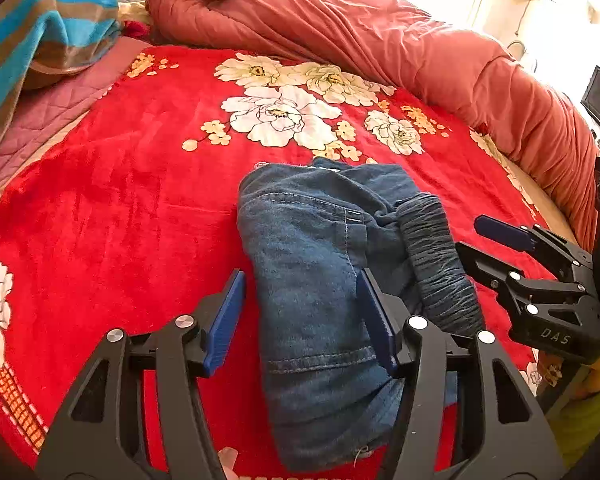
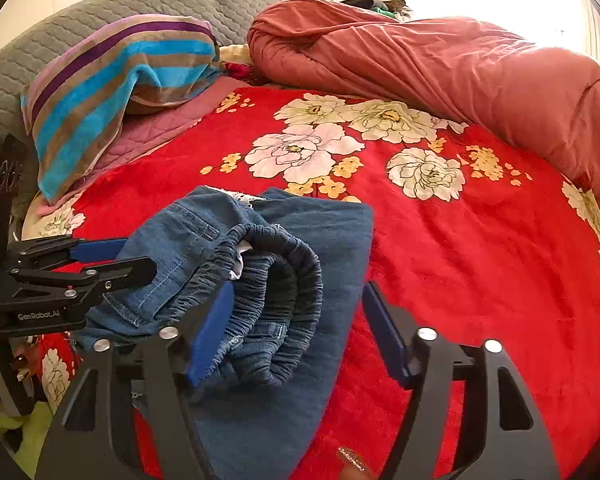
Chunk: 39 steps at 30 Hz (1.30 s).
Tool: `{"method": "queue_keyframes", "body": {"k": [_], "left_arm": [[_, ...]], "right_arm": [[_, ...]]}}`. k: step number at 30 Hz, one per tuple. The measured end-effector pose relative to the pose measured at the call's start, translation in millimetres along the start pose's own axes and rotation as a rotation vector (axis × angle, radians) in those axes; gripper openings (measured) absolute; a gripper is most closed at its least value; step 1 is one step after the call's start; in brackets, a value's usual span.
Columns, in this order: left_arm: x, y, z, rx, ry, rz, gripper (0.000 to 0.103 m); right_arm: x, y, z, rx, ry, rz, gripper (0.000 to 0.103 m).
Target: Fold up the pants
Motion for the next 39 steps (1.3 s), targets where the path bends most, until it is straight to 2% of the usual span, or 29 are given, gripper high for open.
{"method": "queue_keyframes", "body": {"k": [1,7,14,17,19,22,29,39], "left_arm": [[-0.9,0.3,0.7,0.0,0.001,-0.001,0.051],[-8.0,0.0,3.5,-0.006,0.01,-0.013,0.057],[-20.1,0.9,4.2,-0.007,0.034,-0.027,0.068],[-26.0,1.5,4.2,-0.006,0.046,-0.031,0.077],[-31.6,2.2,4.1,0.001,0.063,-0.038,0.085],[-41.2,2.9,5.3,-0.001,0.082,-0.032,0.092],[-67.5,12.3,14.0,0.03,0.132,-0.057,0.093],[-99.1,22.9,40.6,0.039,0.158,-0.052,0.093]], "right_arm": [[-1.2,0.9,0.9,0.008,-0.002,0.0,0.075],[-13.5,2.6,5.0,0.031,0.011,-0.01,0.085],[-26.0,1.9,3.5,0.035,0.027,-0.005,0.085],[-32.1,2.2,2.6,0.042,0.04,-0.004,0.086],[-37.2,3.0,2.0,0.051,0.054,-0.003,0.099],[-46.3,5.1,0.9,0.066,0.075,-0.006,0.098],[-74.5,1.2,5.0,0.073,0.116,-0.008,0.098],[-114.8,-13.6,23.3,0.049,0.171,0.007,0.098]]}}
Point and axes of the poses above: each gripper's, at about its wrist camera, not at the fingertips, and x roughly the way its jaws point, y to its right, z to its underside, the point moved 1 cm from there along x, roughly the way its jaws point, and after that the axes turned 1 degree about -y, right-handed, at the moved point
